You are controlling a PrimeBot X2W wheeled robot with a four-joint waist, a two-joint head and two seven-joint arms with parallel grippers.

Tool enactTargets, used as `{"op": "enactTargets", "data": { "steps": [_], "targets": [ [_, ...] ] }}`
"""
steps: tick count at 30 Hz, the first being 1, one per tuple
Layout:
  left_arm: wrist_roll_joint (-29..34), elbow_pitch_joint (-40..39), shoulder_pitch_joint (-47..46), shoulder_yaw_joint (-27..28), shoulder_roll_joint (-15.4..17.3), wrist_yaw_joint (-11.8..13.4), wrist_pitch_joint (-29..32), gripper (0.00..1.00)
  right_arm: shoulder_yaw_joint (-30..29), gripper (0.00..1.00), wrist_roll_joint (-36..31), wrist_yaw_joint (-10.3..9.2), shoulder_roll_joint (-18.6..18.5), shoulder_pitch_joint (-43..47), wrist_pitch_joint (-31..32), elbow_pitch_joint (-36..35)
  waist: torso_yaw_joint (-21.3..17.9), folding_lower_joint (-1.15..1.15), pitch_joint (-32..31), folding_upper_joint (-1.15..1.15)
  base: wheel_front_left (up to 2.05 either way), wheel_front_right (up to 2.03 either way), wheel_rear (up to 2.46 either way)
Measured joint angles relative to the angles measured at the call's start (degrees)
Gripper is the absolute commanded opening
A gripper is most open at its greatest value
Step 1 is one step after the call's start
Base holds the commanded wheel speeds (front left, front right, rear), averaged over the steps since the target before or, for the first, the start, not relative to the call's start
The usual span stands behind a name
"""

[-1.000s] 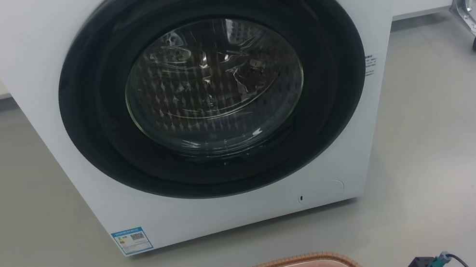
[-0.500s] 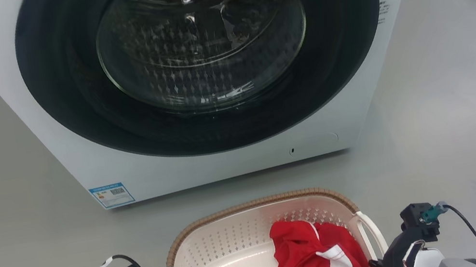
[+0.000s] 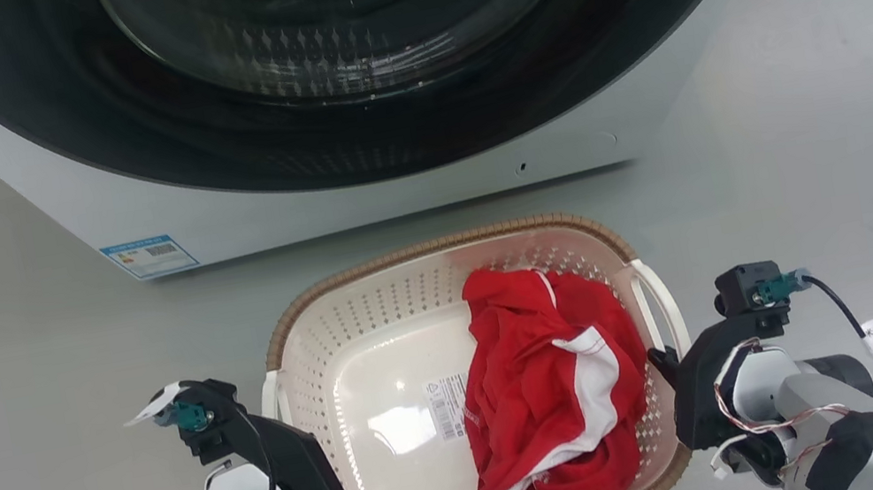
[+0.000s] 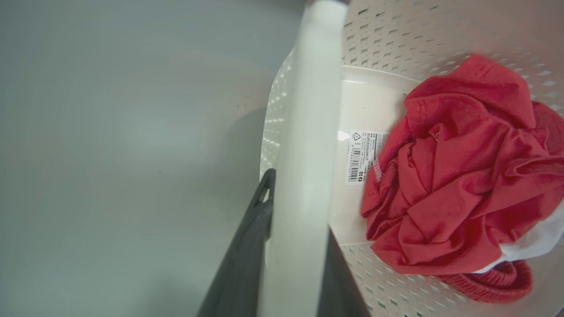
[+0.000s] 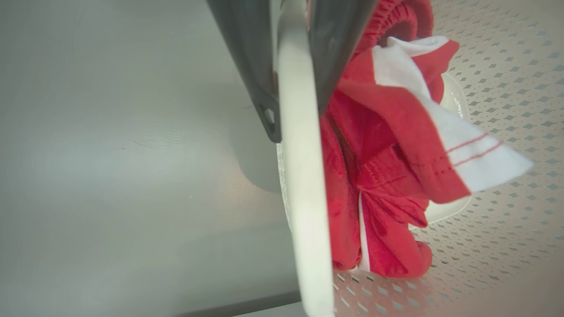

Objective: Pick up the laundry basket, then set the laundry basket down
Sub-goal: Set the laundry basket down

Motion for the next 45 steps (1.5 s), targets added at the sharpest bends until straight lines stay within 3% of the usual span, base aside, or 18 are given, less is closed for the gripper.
{"op": "enactTargets", "data": {
  "steps": [28, 45],
  "targets": [
    [3.91, -1.16, -13.08, -1.13, 1.07, 1.75, -10.31, 0.0, 0.63, 0.0, -2.99, -2.32, -1.09, -12.37, -9.58, -1.8, -0.09, 0.0, 22.34, 0.0, 0.0, 0.0, 0.0],
    [4.47, 1.33, -15.21, -1.57, 1.22, 1.04, -12.68, 0.0, 1.65, 0.0, -3.99, -2.69, -0.3, -14.14, -11.07, 0.26, -0.64, 0.0, 27.99, 0.0, 0.0, 0.0, 0.0]
  ]
}}
